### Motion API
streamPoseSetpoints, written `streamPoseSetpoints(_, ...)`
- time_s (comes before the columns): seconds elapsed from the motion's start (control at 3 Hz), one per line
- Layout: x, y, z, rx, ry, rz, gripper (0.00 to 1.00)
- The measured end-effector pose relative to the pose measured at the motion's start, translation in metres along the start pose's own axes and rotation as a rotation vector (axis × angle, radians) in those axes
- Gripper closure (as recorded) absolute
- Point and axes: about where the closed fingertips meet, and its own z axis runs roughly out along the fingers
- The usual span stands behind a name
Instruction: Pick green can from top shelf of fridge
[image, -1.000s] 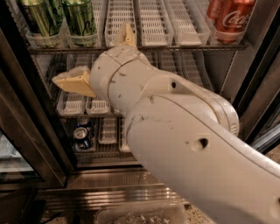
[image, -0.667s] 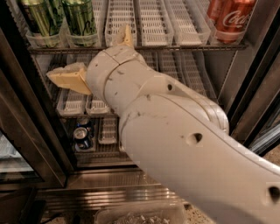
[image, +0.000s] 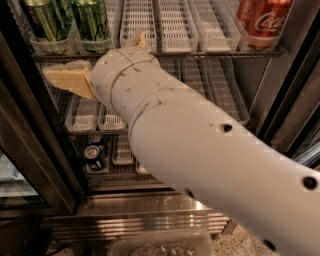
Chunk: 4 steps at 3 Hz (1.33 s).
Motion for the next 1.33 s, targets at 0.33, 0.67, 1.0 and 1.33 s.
streamPoseSetpoints(0.33, -0.002, 0.001, 0.000, 0.001, -0.003, -0.001, 0.00)
streamPoseSetpoints(0.67, -0.003, -0.008, 0.005, 0.045, -0.040, 0.004, 0.00)
streamPoseSetpoints(1.0, -0.002, -0.015, 0.020, 0.114, -0.091, 0.001, 0.00)
streamPoseSetpoints(1.33, -0.010, -0.017, 0.035, 0.178, -0.146, -0.020, 0.00)
